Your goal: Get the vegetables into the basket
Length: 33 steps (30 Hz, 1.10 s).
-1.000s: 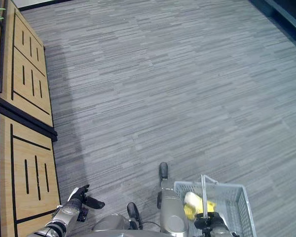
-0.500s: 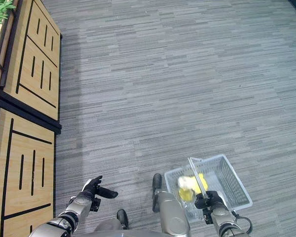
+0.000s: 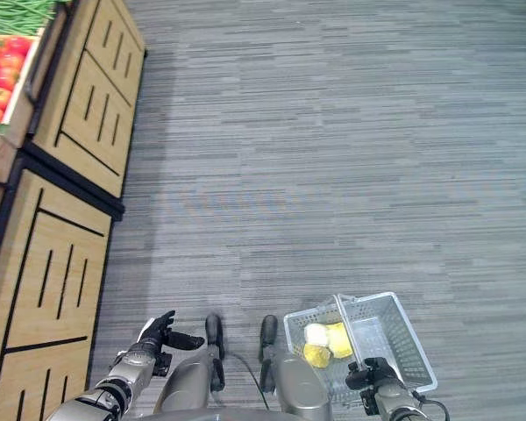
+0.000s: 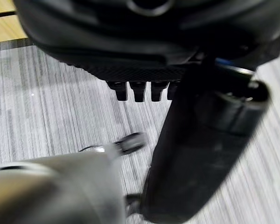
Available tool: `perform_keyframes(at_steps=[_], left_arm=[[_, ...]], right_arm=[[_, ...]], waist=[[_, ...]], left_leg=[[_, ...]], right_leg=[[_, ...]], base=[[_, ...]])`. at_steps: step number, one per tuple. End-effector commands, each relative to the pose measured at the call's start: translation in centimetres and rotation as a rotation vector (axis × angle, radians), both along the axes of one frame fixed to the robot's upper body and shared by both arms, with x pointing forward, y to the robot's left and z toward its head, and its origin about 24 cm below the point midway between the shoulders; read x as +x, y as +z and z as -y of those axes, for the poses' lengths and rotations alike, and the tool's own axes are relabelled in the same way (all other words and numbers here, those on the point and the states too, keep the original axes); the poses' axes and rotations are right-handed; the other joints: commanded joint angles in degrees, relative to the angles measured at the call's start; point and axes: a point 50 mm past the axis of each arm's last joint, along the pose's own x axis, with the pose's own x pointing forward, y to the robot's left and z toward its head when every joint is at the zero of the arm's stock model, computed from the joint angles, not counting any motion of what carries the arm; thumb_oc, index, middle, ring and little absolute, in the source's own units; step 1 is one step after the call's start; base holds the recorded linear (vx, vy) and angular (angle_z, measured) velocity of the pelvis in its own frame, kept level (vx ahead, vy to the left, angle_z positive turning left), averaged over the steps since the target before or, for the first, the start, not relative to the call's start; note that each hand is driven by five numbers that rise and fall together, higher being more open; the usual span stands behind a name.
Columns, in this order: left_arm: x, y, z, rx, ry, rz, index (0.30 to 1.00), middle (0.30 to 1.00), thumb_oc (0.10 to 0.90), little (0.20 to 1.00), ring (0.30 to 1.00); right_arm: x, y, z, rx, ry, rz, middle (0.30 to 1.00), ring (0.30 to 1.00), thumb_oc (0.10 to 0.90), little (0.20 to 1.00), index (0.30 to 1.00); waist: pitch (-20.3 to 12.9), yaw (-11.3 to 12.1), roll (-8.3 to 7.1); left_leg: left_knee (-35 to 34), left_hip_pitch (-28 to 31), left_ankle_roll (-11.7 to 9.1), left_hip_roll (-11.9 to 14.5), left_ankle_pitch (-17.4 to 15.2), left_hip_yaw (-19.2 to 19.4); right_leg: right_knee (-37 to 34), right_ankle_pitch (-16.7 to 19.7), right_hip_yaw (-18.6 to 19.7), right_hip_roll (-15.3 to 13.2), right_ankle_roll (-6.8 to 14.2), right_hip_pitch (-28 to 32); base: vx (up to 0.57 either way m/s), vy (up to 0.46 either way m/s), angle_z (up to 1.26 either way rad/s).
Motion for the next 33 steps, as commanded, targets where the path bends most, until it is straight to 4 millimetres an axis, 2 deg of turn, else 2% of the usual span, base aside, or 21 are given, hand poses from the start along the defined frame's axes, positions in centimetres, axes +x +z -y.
perform_keyframes(at_steps=[1, 2, 5, 7, 11, 12, 13, 15, 16, 17, 18, 19, 21, 24, 27, 29, 30, 33], left_arm=[[-0.6, 0.1, -1.3, 0.059, -0.016, -0.011, 1.0, 1.0, 0.9, 1.0, 1.0], [-1.1, -0.1, -1.6, 0.056, 0.012, -0.019, 1.0, 1.0, 0.9, 1.0, 1.0], [-1.0, 0.1, -2.0, 0.057, 0.039, -0.011, 1.0, 1.0, 0.9, 1.0, 1.0], [-0.4, 0.4, -2.1, 0.059, 0.035, 0.009, 1.0, 1.0, 0.9, 1.0, 1.0], [0.0, 0.6, -2.2, 0.071, 0.019, 0.02, 1.0, 1.0, 0.9, 1.0, 1.0], [0.1, 0.7, -2.4, 0.079, 0.015, 0.021, 1.0, 1.0, 0.9, 1.0, 1.0], [0.1, 0.8, -2.7, 0.085, 0.016, 0.02, 1.0, 1.0, 0.9, 1.0, 1.0], [-0.2, 0.7, -2.8, 0.093, 0.014, 0.009, 1.0, 1.0, 0.9, 1.0, 1.0], [-0.3, 0.6, -2.8, 0.095, 0.007, 0.0, 1.0, 1.0, 0.9, 1.0, 1.0], [-0.4, 0.6, -2.7, 0.095, 0.007, 0.0, 1.0, 1.0, 0.9, 1.0, 1.0], [-0.4, 0.6, -2.7, 0.095, 0.007, 0.0, 1.0, 1.0, 0.9, 1.0, 1.0], [-0.4, 0.6, -2.7, 0.096, 0.007, 0.0, 1.0, 1.0, 0.9, 1.0, 1.0], [-0.3, 0.6, -2.6, 0.097, 0.003, 0.003, 1.0, 1.0, 0.9, 1.0, 1.0], [-0.1, 0.6, -2.4, 0.094, -0.007, 0.01, 1.0, 1.0, 0.9, 1.0, 1.0], [-0.2, 0.5, -2.3, 0.094, -0.02, 0.0, 1.0, 1.0, 0.9, 1.0, 1.0], [-0.1, 0.4, -2.0, 0.089, -0.029, -0.004, 1.0, 1.0, 0.9, 1.0, 1.0], [-0.4, 0.1, -1.4, 0.073, -0.024, -0.018, 1.0, 1.0, 0.9, 1.0, 1.0], [-0.3, 0.1, -1.0, 0.062, -0.032, -0.014, 1.0, 1.0, 0.9, 1.0, 1.0]], right_arm=[[-1.7, 0.5, 2.4, -0.052, -0.077, 0.001, 0.3, 0.3, 0.4, 0.3, 0.3], [-1.4, 0.5, 2.1, -0.041, -0.084, 0.013, 0.3, 0.3, 0.4, 0.3, 0.3], [-0.5, 0.4, 1.5, -0.038, -0.028, 0.004, 0.3, 0.3, 0.4, 0.3, 0.3], [-0.1, 0.4, 1.1, -0.026, -0.014, 0.005, 0.3, 0.3, 0.4, 0.3, 0.3], [0.3, 0.5, 0.9, -0.02, -0.002, 0.006, 0.3, 0.3, 0.4, 0.3, 0.3], [0.4, 0.4, 0.8, -0.015, -0.002, 0.006, 0.3, 0.3, 0.4, 0.3, 0.3], [0.4, 0.4, 0.6, -0.013, 0.005, 0.003, 0.3, 0.3, 0.4, 0.3, 0.3], [0.3, 0.2, 0.4, -0.008, 0.015, -0.005, 0.3, 0.3, 0.4, 0.3, 0.3], [0.1, 0.1, 0.3, -0.006, 0.018, -0.012, 0.3, 0.3, 0.4, 0.3, 0.3], [0.1, 0.1, 0.2, -0.002, 0.015, -0.011, 0.3, 0.3, 0.4, 0.3, 0.3], [0.1, 0.1, 0.2, -0.002, 0.015, -0.011, 0.3, 0.3, 0.4, 0.3, 0.3], [0.2, 0.1, 0.2, -0.001, 0.014, -0.007, 0.3, 0.3, 0.4, 0.3, 0.3], [0.3, 0.1, 0.0, 0.004, 0.011, 0.0, 0.3, 0.3, 0.4, 0.3, 0.3], [0.1, -0.1, -0.3, 0.017, 0.013, -0.005, 0.3, 0.3, 0.4, 0.3, 0.3], [-0.9, -0.4, -0.4, 0.025, 0.011, -0.03, 0.3, 0.3, 0.4, 0.3, 0.3], [-1.1, -0.4, -0.2, 0.028, 0.001, -0.034, 0.3, 0.3, 0.4, 0.3, 0.3], [-1.6, -0.3, 0.3, 0.017, -0.024, -0.041, 0.3, 0.3, 0.4, 0.3, 0.3], [-1.8, -0.2, 0.9, 0.003, -0.032, -0.043, 0.3, 0.3, 0.4, 0.3, 0.3]], waist=[[-1.2, 0.4, 1.43], [-1.2, 0.8, 1.09], [-0.8, 1.8, 0.76], [-0.3, 2.3, 0.72], [0.5, 2.9, 0.31], [0.8, 3.0, 0.07], [1.3, 3.4, -0.37], [1.9, 3.6, -0.28], [1.8, 3.7, -0.02], [1.3, 3.9, 0.27], [1.3, 3.9, 0.34], [1.0, 4.0, 0.49], [1.0, 3.9, 0.42], [0.7, 3.5, -0.47], [0.4, 2.6, -0.69], [-0.1, 1.8, -0.56], [-1.1, 1.1, 0.31], [-1.3, 0.1, 1.04]], left_leg=[[7.6, 0.8, 1.2, -1.4, -2.9, 1.6], [9.8, 0.5, 2.1, -1.9, -4.9, 3.4], [13.6, -0.2, 3.9, -2.6, -8.2, 5.3], [16.8, -1.3, 5.3, -3.0, -10.9, 5.8], [19.3, -1.2, 7.3, -3.5, -13.9, 6.1], [19.2, -0.5, 7.8, -3.8, -14.5, 6.2], [18.5, 0.9, 8.6, -4.2, -14.9, 6.4], [15.0, 4.2, 9.2, -4.9, -14.2, 6.5], [11.7, 6.6, 9.0, -5.7, -13.2, 6.5], [9.5, 7.9, 8.7, -5.8, -12.2, 6.5], [9.4, 7.9, 8.7, -5.8, -12.2, 6.5], [9.1, 8.0, 8.5, -5.7, -11.8, 6.4], [8.5, 8.4, 8.0, -5.8, -11.2, 6.0], [7.3, 9.9, 7.0, -6.1, -10.9, 5.6], [6.4, 11.6, 6.3, -6.4, -11.0, 3.7], [5.2, 13.0, 5.5, -6.1, -10.8, 1.6], [5.9, 14.2, 4.3, -4.7, -11.2, -1.0], [7.6, 13.5, 2.9, -3.6, -11.0, -2.8]], right_leg=[[7.1, -7.1, 6.6, -8.8, 5.6, -1.1], [7.3, -6.9, 8.2, -9.6, 6.4, -1.2], [7.7, -6.3, 10.3, -10.9, 7.5, -1.9], [8.3, -5.9, 11.0, -11.7, 8.4, -2.4], [12.1, -5.8, 11.3, -12.2, 9.5, -3.5], [14.4, -5.2, 11.2, -12.2, 9.8, -4.2], [18.5, -3.1, 10.4, -12.4, 10.3, -5.7], [26.1, -0.3, 9.5, -12.6, 10.0, -8.4], [26.4, 1.1, 9.3, -12.4, 9.9, -9.7], [21.6, 3.3, 9.7, -12.1, 10.0, -10.7], [21.4, 3.4, 9.6, -12.0, 10.0, -10.6], [18.0, 4.5, 10.3, -11.6, 10.3, -11.0], [10.7, 5.3, 13.9, -9.9, 10.7, -12.1], [3.6, 5.7, 16.6, -7.5, 11.8, -13.5], [4.1, 4.9, 15.2, -7.2, 11.4, -11.9], [6.6, 2.9, 17.0, -5.7, 10.2, -11.2], [8.9, 0.0, 16.5, -4.3, 8.2, -10.9], [9.7, -1.8, 15.2, -3.9, 6.6, -10.2]], base=[[0.24, 0.448, -0.73], [0.22, 0.417, -0.82], [0.17, 0.328, -0.89], [0.14, 0.343, -0.31], [0.1, 0.263, -0.09], [0.09, 0.293, 0.09], [0.07, 0.262, -0.05], [0.09, 0.246, -0.21], [0.13, 0.223, -0.06], [0.09, 0.115, 0.02], [0.06, 0.035, 0.03], [0.03, -0.016, -0.02], [0.07, -0.056, 0.0], [0.14, -0.136, 0.24], [0.21, -0.189, 0.47], [0.39, -0.336, 1.31], [0.51, -0.438, 0.95], [0.32, -0.328, 0.51]])
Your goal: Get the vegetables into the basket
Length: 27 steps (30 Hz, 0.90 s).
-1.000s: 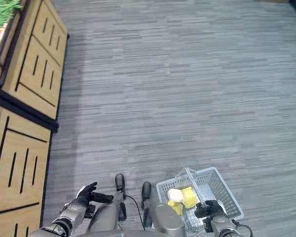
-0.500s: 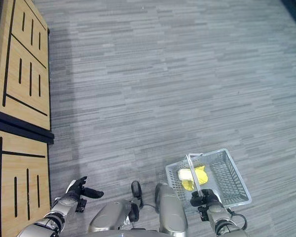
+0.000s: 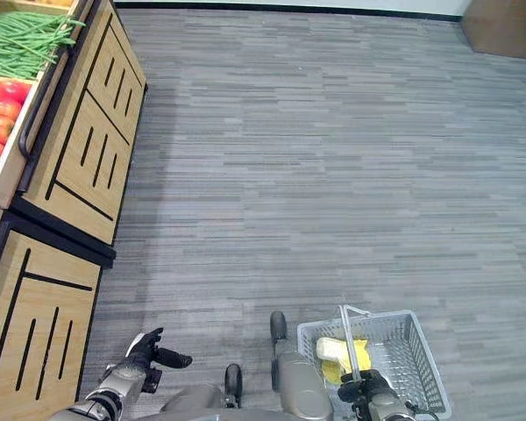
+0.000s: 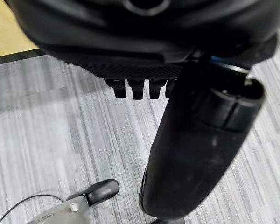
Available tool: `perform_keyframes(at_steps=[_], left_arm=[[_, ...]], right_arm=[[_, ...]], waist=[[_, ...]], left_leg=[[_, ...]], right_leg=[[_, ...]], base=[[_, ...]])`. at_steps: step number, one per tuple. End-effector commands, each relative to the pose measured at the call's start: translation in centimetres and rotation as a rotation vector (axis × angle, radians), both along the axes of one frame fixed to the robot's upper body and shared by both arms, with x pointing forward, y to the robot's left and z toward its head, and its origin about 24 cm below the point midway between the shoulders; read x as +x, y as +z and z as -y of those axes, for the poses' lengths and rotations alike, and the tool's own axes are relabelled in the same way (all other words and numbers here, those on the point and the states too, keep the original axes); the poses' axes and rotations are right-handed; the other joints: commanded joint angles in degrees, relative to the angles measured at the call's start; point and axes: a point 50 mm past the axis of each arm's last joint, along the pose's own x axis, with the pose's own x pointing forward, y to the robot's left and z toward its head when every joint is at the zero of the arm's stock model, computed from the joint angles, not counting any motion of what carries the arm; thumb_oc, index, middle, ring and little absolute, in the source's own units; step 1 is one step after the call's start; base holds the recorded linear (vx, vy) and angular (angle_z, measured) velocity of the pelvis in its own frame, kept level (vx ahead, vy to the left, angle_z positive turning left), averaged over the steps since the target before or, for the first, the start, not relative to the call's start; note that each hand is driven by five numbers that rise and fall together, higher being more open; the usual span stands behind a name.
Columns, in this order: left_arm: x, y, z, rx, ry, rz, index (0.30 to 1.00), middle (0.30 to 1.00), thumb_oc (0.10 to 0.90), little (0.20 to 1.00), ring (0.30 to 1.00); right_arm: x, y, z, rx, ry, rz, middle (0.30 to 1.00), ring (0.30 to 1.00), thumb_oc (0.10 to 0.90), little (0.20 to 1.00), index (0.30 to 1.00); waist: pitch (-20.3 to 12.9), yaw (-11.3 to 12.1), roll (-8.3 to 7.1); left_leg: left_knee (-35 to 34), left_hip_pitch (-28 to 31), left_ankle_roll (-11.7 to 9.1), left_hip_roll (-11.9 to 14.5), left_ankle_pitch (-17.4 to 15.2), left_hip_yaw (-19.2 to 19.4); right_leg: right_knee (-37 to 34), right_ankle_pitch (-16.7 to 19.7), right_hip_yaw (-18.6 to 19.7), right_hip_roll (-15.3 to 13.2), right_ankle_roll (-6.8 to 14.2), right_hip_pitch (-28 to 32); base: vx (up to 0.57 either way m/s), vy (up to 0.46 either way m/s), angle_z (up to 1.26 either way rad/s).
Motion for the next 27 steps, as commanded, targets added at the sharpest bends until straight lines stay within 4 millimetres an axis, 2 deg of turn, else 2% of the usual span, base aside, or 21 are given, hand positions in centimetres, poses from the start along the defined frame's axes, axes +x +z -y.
perform_keyframes(at_steps=[1, 3, 6, 8, 10, 11, 13, 14, 15, 16, 17, 18, 21, 24, 27], left_arm=[[0.9, 0.5, 0.0, 0.014, -0.029, 0.04, 1.0, 1.0, 0.9, 1.0, 1.0], [1.2, 0.5, 0.4, -0.001, -0.027, 0.046, 1.0, 1.0, 0.9, 1.0, 1.0], [1.2, 0.5, 0.4, -0.001, -0.032, 0.046, 1.0, 1.0, 0.9, 1.0, 1.0], [1.4, 0.6, 0.4, -0.005, -0.038, 0.052, 1.0, 1.0, 0.9, 1.0, 1.0], [1.6, 0.7, 0.5, 0.0, -0.053, 0.05, 1.0, 1.0, 0.9, 1.0, 1.0], [1.6, 0.6, 0.6, 0.002, -0.063, 0.046, 1.0, 1.0, 0.9, 1.0, 1.0], [1.8, 0.7, 0.8, 0.001, -0.085, 0.048, 1.0, 1.0, 0.9, 1.0, 1.0], [1.8, 0.7, 1.0, 0.005, -0.108, 0.043, 1.0, 1.0, 0.9, 1.0, 1.0], [1.8, 0.7, 0.9, 0.029, -0.133, 0.041, 1.0, 1.0, 0.9, 1.0, 1.0], [1.8, 0.7, 0.9, 0.029, -0.133, 0.041, 1.0, 1.0, 0.9, 1.0, 1.0], [1.7, 0.7, 0.8, 0.022, -0.13, 0.038, 1.0, 1.0, 0.9, 1.0, 1.0], [1.4, 0.6, 0.7, 0.018, -0.123, 0.03, 1.0, 1.0, 0.9, 1.0, 1.0], [1.2, 0.5, 0.4, 0.027, -0.121, 0.024, 1.0, 1.0, 0.9, 1.0, 1.0], [0.7, 0.5, -0.3, 0.03, -0.085, 0.019, 1.0, 1.0, 0.9, 1.0, 1.0], [0.5, 0.4, -0.5, 0.027, -0.067, 0.02, 1.0, 1.0, 0.9, 1.0, 1.0]], right_arm=[[-0.3, 0.7, 2.2, -0.061, -0.026, 0.012, 0.3, 0.3, 0.4, 0.3, 0.3], [0.0, 0.9, 2.4, -0.065, -0.017, 0.024, 0.3, 0.3, 0.4, 0.3, 0.3], [0.1, 0.9, 2.5, -0.068, -0.01, 0.024, 0.3, 0.3, 0.4, 0.3, 0.3], [-0.1, 0.9, 2.6, -0.068, -0.007, 0.016, 0.3, 0.3, 0.4, 0.3, 0.3], [-0.3, 0.9, 2.7, -0.069, -0.007, 0.009, 0.3, 0.3, 0.4, 0.3, 0.3], [-0.4, 0.9, 2.7, -0.071, -0.006, 0.003, 0.3, 0.3, 0.4, 0.3, 0.3], [-0.6, 0.9, 3.0, -0.074, -0.019, -0.005, 0.3, 0.3, 0.4, 0.3, 0.3], [-0.7, 0.9, 3.1, -0.079, -0.021, -0.006, 0.3, 0.3, 0.4, 0.3, 0.3], [-1.0, 0.9, 3.2, -0.088, -0.009, -0.022, 0.3, 0.3, 0.4, 0.3, 0.3], [-1.0, 0.9, 3.2, -0.088, -0.009, -0.022, 0.3, 0.3, 0.4, 0.3, 0.3], [-0.5, 0.9, 2.9, -0.08, 0.0, -0.013, 0.3, 0.3, 0.4, 0.3, 0.3], [-0.4, 0.7, 2.3, -0.074, 0.024, -0.017, 0.3, 0.3, 0.4, 0.3, 0.3], [-0.3, 0.6, 2.1, -0.058, -0.023, 0.002, 0.3, 0.3, 0.4, 0.3, 0.3], [0.4, 0.5, 1.3, -0.05, 0.037, -0.012, 0.3, 0.3, 0.4, 0.3, 0.3], [0.4, 0.5, 1.1, -0.047, 0.038, -0.017, 0.3, 0.3, 0.4, 0.3, 0.3]], waist=[[1.8, -1.9, 0.21], [2.1, -2.7, 0.87], [2.3, -3.0, 1.0], [3.0, -3.1, 0.79], [3.9, -3.0, 0.26], [4.0, -3.2, -0.06], [3.4, -4.1, -0.16], [2.3, -4.4, 0.64], [1.8, -4.3, 1.33], [1.8, -4.3, 1.31], [1.8, -3.9, 1.17], [1.1, -4.0, 0.95], [0.7, -3.7, 0.79], [0.4, -1.9, 0.06], [0.6, -1.0, -0.25]], left_leg=[[0.5, -0.8, -1.5, 2.2, -0.2, 1.6], [3.1, -2.0, -3.2, 3.3, 1.7, 1.6], [7.1, -3.4, -4.3, 3.9, 3.5, 1.8], [16.4, -7.5, -5.4, 4.7, 7.2, 1.2], [22.3, -10.7, -5.0, 4.8, 8.6, 0.8], [20.7, -11.4, -4.4, 4.8, 7.7, 1.6], [10.6, -11.2, -3.3, 4.1, 5.1, 3.7], [0.8, -12.0, -3.1, 3.2, 7.2, 4.1], [-1.9, -13.5, -3.5, 3.1, 10.0, 4.2], [-1.9, -13.5, -3.4, 3.1, 10.0, 4.2], [-1.1, -12.2, -2.9, 3.0, 8.3, 3.1], [-0.7, -11.3, -2.1, 2.6, 7.0, 3.7], [-0.3, -10.5, -1.3, 2.4, 5.9, 5.9], [0.3, -8.7, 0.8, 1.4, 3.2, 8.5], [0.6, -7.9, 1.8, 0.9, 2.2, 9.4]], right_leg=[[4.3, -6.9, 3.7, -0.4, 3.6, -0.8], [5.0, -8.6, 2.5, -0.1, 2.2, -0.3], [5.2, -9.7, 2.0, 0.2, 1.1, 0.7], [5.3, -10.9, 1.4, 0.8, -0.6, 2.5], [5.6, -11.5, 0.7, 0.7, -1.5, 3.7], [5.4, -11.6, 0.3, 0.1, -1.3, 4.5], [4.1, -11.6, -0.7, -1.4, -0.2, 5.9], [3.8, -11.3, -1.7, -1.9, 0.7, 6.0], [5.0, -12.5, -2.0, -1.9, 0.9, 6.6], [5.0, -12.5, -1.9, -1.9, 0.9, 6.6], [6.0, -13.7, -0.3, -1.4, 1.0, 6.7], [6.4, -13.2, 1.1, -1.7, 2.0, 6.7], [6.3, -13.0, 2.7, -2.3, 2.6, 6.9], [6.7, -12.6, 5.2, -3.3, 4.3, 7.3], [7.4, -12.1, 5.6, -3.8, 5.3, 7.2]], base=[[0.23, -0.258, 0.5], [0.24, -0.273, 0.63], [0.16, -0.19, 0.39], [0.13, -0.231, 0.31], [0.07, -0.154, 0.26], [0.09, -0.067, 0.1], [0.11, 0.07, 0.54], [0.18, 0.238, 0.76], [0.15, 0.211, 0.56], [0.16, 0.206, 0.2], [0.19, 0.264, -0.29], [0.24, 0.371, -0.78], [0.15, 0.279, -0.66], [0.12, 0.298, -0.61], [0.06, 0.189, -0.43]])
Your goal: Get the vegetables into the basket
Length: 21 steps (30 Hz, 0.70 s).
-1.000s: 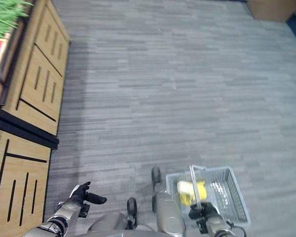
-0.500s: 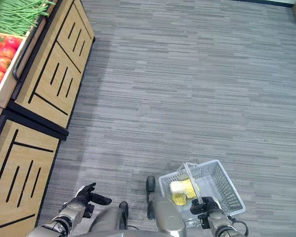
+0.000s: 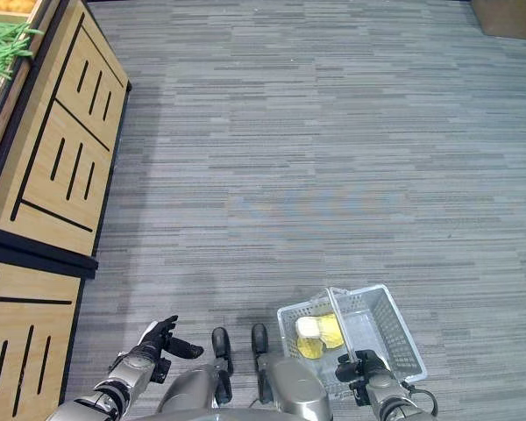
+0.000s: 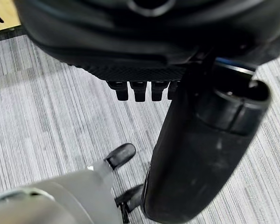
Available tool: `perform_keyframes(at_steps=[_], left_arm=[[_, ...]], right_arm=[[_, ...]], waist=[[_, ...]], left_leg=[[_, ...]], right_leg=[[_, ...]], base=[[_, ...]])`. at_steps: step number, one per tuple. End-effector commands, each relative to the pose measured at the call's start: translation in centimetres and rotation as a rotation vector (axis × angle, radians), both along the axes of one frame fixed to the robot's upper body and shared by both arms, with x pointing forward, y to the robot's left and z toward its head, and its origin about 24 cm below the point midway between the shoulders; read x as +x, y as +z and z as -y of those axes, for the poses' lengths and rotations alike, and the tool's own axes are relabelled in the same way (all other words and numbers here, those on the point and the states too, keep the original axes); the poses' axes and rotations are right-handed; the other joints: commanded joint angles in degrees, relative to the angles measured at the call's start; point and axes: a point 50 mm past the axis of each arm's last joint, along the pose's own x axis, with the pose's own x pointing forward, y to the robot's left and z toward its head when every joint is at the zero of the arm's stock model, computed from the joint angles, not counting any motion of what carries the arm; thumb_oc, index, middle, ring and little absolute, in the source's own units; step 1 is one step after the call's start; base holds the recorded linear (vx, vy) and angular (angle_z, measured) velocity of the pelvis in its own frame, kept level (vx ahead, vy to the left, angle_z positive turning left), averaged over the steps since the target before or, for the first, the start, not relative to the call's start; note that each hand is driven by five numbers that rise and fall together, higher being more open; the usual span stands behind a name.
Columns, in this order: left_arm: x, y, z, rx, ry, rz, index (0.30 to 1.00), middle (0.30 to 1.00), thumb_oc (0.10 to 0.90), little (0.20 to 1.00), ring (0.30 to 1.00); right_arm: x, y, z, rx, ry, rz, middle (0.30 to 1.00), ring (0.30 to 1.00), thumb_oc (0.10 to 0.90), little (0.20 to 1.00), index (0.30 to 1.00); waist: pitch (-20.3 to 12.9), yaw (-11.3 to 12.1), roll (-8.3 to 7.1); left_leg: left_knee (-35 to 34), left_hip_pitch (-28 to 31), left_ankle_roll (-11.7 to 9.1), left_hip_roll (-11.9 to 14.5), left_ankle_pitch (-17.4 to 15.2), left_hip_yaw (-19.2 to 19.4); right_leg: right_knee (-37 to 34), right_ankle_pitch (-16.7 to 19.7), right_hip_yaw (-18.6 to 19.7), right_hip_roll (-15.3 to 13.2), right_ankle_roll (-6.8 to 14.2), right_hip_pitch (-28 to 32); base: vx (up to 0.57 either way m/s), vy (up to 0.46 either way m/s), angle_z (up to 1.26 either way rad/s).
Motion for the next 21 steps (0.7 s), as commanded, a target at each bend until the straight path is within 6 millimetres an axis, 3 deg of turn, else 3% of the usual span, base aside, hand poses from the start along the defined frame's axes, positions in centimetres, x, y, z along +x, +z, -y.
perform_keyframes(at_steps=[1, 5, 8, 10, 11, 13, 16, 18, 21], left_arm=[[-1.2, -0.2, -1.3, 0.051, -0.002, -0.026, 1.0, 1.0, 0.9, 1.0, 1.0], [-1.2, -0.1, -1.6, 0.055, 0.005, -0.025, 1.0, 1.0, 0.9, 1.0, 1.0], [-1.4, 0.0, -2.2, 0.067, 0.014, -0.033, 1.0, 1.0, 0.9, 1.0, 1.0], [-1.3, 0.1, -2.6, 0.074, 0.019, -0.028, 1.0, 1.0, 0.9, 1.0, 1.0], [-1.3, 0.2, -2.8, 0.077, 0.023, -0.028, 1.0, 1.0, 0.9, 1.0, 1.0], [-1.2, 0.4, -3.1, 0.083, 0.031, -0.019, 1.0, 1.0, 0.9, 1.0, 1.0], [-1.0, 0.6, -3.6, 0.101, 0.033, -0.011, 1.0, 1.0, 0.9, 1.0, 1.0], [-0.8, 0.7, -3.7, 0.108, 0.029, -0.002, 1.0, 1.0, 0.9, 1.0, 1.0], [-0.8, 0.7, -3.6, 0.108, 0.029, -0.003, 1.0, 1.0, 0.9, 1.0, 1.0]], right_arm=[[-2.1, -0.2, 1.2, -0.032, -0.014, -0.053, 0.3, 0.3, 0.4, 0.3, 0.3], [-2.0, -0.3, 0.9, -0.026, 0.005, -0.062, 0.3, 0.3, 0.4, 0.3, 0.3], [-2.0, -0.5, 0.5, -0.014, 0.023, -0.066, 0.3, 0.3, 0.4, 0.3, 0.3], [-2.2, -0.5, 0.4, -0.006, 0.024, -0.069, 0.3, 0.3, 0.4, 0.3, 0.3], [-2.3, -0.5, 0.4, -0.004, 0.021, -0.069, 0.3, 0.3, 0.4, 0.3, 0.3], [-2.3, -0.6, 0.3, 0.006, 0.016, -0.07, 0.3, 0.3, 0.4, 0.3, 0.3], [-2.1, -0.7, -0.1, 0.014, 0.038, -0.073, 0.3, 0.3, 0.4, 0.3, 0.3], [-2.0, -0.7, -0.3, 0.018, 0.053, -0.07, 0.3, 0.3, 0.4, 0.3, 0.3], [-2.3, -0.8, -0.4, 0.027, 0.048, -0.07, 0.3, 0.3, 0.4, 0.3, 0.3]], waist=[[-2.7, 2.4, -1.02], [-2.5, 3.0, -1.55], [-1.6, 3.3, -2.46], [-0.1, 3.0, -2.67], [0.0, 3.0, -2.68], [0.1, 3.3, -2.6], [0.9, 3.8, -3.16], [1.4, 3.9, -3.88], [1.7, 3.7, -4.52]], left_leg=[[4.2, -0.1, 2.5, -2.4, -6.7, 1.6], [3.1, 1.3, 3.8, -3.4, -7.5, 1.6], [3.0, 2.7, 4.6, -4.1, -8.1, 1.4], [3.3, 4.3, 5.2, -5.1, -8.8, -0.7], [3.4, 4.7, 5.3, -5.3, -9.0, -1.1], [3.2, 4.6, 5.1, -5.3, -8.9, -1.8], [4.0, 3.7, 4.6, -4.9, -8.5, -2.7], [4.3, 3.4, 4.3, -5.0, -8.4, -3.6], [4.0, 3.6, 3.7, -5.6, -8.2, -5.4]], right_leg=[[10.5, -7.2, 6.5, -9.1, 9.5, -2.7], [13.6, -6.1, 5.9, -9.7, 10.8, -3.8], [21.5, -2.5, 5.1, -10.4, 11.4, -6.6], [29.8, -1.6, 6.8, -9.7, 10.2, -9.2], [29.9, -1.5, 7.3, -9.3, 9.6, -9.9], [25.2, -0.6, 8.8, -8.2, 9.0, -11.6], [13.4, 2.8, 11.3, -6.2, 10.3, -13.2], [8.9, 3.7, 12.7, -5.4, 11.1, -14.1], [7.5, 4.5, 14.2, -4.6, 11.9, -14.1]], base=[[0.06, 0.212, -0.24], [0.05, 0.208, -0.07], [0.05, 0.202, -0.02], [0.09, 0.209, 0.15], [0.08, 0.159, 0.48], [0.03, 0.062, 0.8], [0.01, -0.036, 0.36], [0.03, -0.106, 0.24], [0.09, -0.147, 0.7]])
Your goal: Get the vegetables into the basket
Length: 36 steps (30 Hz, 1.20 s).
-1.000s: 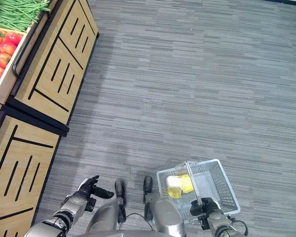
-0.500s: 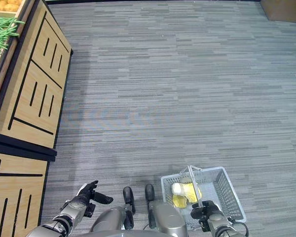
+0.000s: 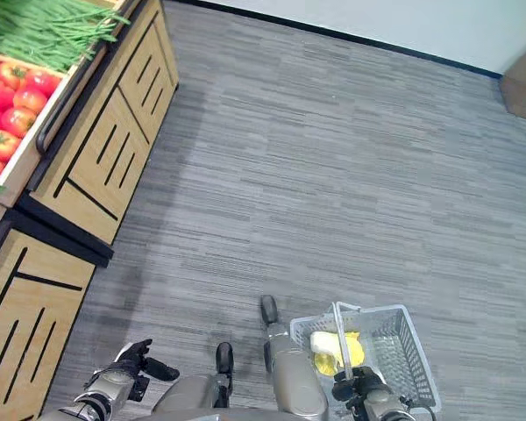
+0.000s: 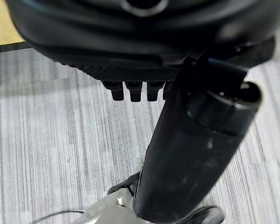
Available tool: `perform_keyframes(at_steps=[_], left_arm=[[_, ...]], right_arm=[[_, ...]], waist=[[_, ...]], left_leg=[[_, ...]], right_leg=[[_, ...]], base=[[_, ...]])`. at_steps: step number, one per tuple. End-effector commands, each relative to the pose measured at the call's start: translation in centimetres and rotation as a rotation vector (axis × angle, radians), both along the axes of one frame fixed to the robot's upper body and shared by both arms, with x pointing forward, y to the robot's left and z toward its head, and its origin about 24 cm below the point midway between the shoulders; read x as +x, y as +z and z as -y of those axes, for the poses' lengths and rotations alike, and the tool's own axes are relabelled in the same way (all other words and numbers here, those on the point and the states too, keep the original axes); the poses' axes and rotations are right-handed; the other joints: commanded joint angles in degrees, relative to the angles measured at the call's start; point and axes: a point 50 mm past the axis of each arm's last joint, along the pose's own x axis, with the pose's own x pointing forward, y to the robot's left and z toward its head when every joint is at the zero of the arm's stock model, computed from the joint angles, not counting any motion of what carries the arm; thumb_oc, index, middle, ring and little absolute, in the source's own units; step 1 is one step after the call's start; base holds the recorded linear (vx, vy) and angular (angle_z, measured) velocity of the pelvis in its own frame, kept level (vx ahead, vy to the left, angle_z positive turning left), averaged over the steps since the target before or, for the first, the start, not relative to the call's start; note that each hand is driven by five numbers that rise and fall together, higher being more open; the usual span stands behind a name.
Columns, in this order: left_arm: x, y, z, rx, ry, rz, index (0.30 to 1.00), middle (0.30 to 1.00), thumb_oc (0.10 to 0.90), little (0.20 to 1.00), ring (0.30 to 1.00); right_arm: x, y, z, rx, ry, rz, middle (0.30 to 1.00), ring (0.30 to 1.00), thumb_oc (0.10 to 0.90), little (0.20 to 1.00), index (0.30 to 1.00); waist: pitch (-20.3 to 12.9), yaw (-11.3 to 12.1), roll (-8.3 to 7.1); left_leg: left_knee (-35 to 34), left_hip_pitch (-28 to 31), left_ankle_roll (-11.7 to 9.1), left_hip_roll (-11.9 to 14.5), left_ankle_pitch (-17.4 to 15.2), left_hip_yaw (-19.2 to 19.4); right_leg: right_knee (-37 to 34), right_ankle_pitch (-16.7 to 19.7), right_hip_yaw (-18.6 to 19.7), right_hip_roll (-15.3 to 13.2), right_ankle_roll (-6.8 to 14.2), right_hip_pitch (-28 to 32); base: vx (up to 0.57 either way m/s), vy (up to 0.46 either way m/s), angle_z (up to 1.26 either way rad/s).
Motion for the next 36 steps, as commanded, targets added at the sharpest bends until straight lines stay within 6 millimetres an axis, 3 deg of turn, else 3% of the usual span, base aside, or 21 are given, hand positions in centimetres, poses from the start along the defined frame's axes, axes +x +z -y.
perform_keyframes(at_steps=[1, 6, 8, 11, 14, 15, 16, 18, 21, 27, 30, 36], left_arm=[[1.6, 0.8, 0.0, 0.017, -0.02, 0.077, 1.0, 1.0, 0.9, 1.0, 1.0], [1.7, 0.7, 0.2, 0.013, -0.001, 0.076, 1.0, 1.0, 0.9, 1.0, 1.0], [1.9, 0.8, 0.4, 0.008, 0.001, 0.083, 1.0, 1.0, 0.9, 1.0, 1.0], [2.8, 1.0, 1.2, -0.006, -0.012, 0.107, 1.0, 1.0, 0.9, 1.0, 1.0], [3.1, 1.0, 1.7, -0.022, -0.018, 0.115, 1.0, 1.0, 0.9, 1.0, 1.0], [4.2, 1.4, 2.4, -0.024, -0.076, 0.141, 1.0, 1.0, 0.9, 1.0, 1.0], [4.2, 1.4, 2.4, -0.024, -0.076, 0.141, 1.0, 1.0, 0.9, 1.0, 1.0], [4.7, 1.6, 2.8, -0.024, -0.106, 0.149, 1.0, 1.0, 0.9, 1.0, 1.0], [5.3, 1.9, 3.5, -0.037, -0.139, 0.163, 1.0, 1.0, 0.9, 1.0, 1.0], [5.2, 1.8, 3.6, -0.038, -0.143, 0.159, 1.0, 1.0, 0.9, 1.0, 1.0], [5.0, 1.8, 3.3, -0.027, -0.145, 0.155, 1.0, 1.0, 0.9, 1.0, 1.0], [4.6, 1.6, 2.8, -0.009, -0.148, 0.136, 1.0, 1.0, 0.9, 1.0, 1.0]], right_arm=[[0.0, 0.3, 1.1, -0.031, 0.034, 0.0, 0.3, 0.3, 0.4, 0.3, 0.3], [0.0, 0.4, 1.5, -0.044, 0.036, -0.004, 0.3, 0.3, 0.4, 0.3, 0.3], [0.0, 0.5, 1.7, -0.053, 0.047, -0.01, 0.3, 0.3, 0.4, 0.3, 0.3], [0.5, 0.8, 2.3, -0.076, 0.061, 0.005, 0.3, 0.3, 0.4, 0.3, 0.3], [0.6, 1.0, 2.6, -0.083, 0.06, 0.009, 0.3, 0.3, 0.4, 0.3, 0.3], [0.6, 1.2, 3.3, -0.097, 0.05, 0.016, 0.3, 0.3, 0.4, 0.3, 0.3], [0.6, 1.2, 3.3, -0.097, 0.05, 0.017, 0.3, 0.3, 0.4, 0.3, 0.3], [0.4, 1.4, 3.9, -0.109, 0.035, 0.016, 0.3, 0.3, 0.4, 0.3, 0.3], [-0.5, 1.3, 4.4, -0.116, -0.009, -0.005, 0.3, 0.3, 0.4, 0.3, 0.3], [-1.0, 1.0, 4.0, -0.111, -0.031, -0.027, 0.3, 0.3, 0.4, 0.3, 0.3], [-0.7, 0.8, 3.3, -0.099, -0.012, -0.027, 0.3, 0.3, 0.4, 0.3, 0.3], [-0.8, 0.6, 2.7, -0.094, 0.012, -0.042, 0.3, 0.3, 0.4, 0.3, 0.3]], waist=[[2.3, 0.2, -0.28], [1.1, 0.0, 0.14], [1.0, 0.0, 0.34], [1.6, -1.0, 0.9], [1.6, -1.6, 1.37], [2.2, -4.1, 2.85], [2.3, -4.1, 2.85], [1.9, -6.2, 3.92], [0.9, -8.3, 5.68], [0.6, -8.4, 5.9], [0.2, -7.6, 5.03], [0.1, -6.5, 4.75]], left_leg=[[4.1, -1.4, -2.9, -0.4, -6.0, 2.5], [1.6, -0.4, -4.4, 0.9, -4.8, -1.8], [2.2, -0.4, -5.4, 1.8, -4.6, -3.8], [3.8, -2.5, -7.8, 3.5, -3.2, -9.4], [3.5, -3.5, -8.6, 4.1, -1.9, -10.0], [1.7, -4.4, -8.1, 5.9, -0.7, 0.5], [1.7, -4.2, -8.1, 5.9, -0.8, 0.5], [3.0, -3.0, -8.0, 7.6, -2.2, 11.8], [0.8, -1.1, -9.2, 8.4, -1.6, 18.7], [0.1, 0.1, -8.1, 7.3, -3.1, 19.0], [0.3, 0.5, -6.6, 6.3, -4.8, 20.6], [-1.9, 1.6, -5.3, 4.9, -4.9, 21.2]], right_leg=[[1.8, 3.3, 2.6, -0.4, 1.7, 3.7], [3.6, -0.4, 3.4, 0.8, -0.3, 4.7], [4.7, -2.7, 1.4, 0.8, -1.5, 5.0], [7.0, -6.9, -4.9, 0.2, -4.2, 5.5], [7.3, -7.9, -7.9, -0.5, -5.0, 5.8], [7.6, -8.9, -12.8, -3.1, -5.1, 7.2], [7.6, -8.9, -12.8, -3.1, -5.1, 7.4], [7.1, -9.2, -15.2, -4.5, -5.0, 8.2], [6.6, -10.1, -18.2, -5.4, -4.3, 9.6], [8.0, -9.8, -17.8, -6.4, -3.2, 10.0], [5.9, -7.2, -15.3, -6.5, -1.5, 10.2], [3.7, -5.0, -13.6, -6.7, -0.1, 10.3]], base=[[0.1, -0.141, 0.9], [0.16, -0.23, 0.69], [0.22, -0.424, 0.48], [0.18, -0.506, 1.33], [0.09, -0.359, 1.7], [0.02, -0.161, 1.42], [0.03, -0.149, 1.55], [0.02, 0.023, 1.64], [0.02, 0.078, 0.86], [0.0, 0.171, 0.28], [-0.05, 0.257, -0.44], [-0.06, 0.197, -0.28]])
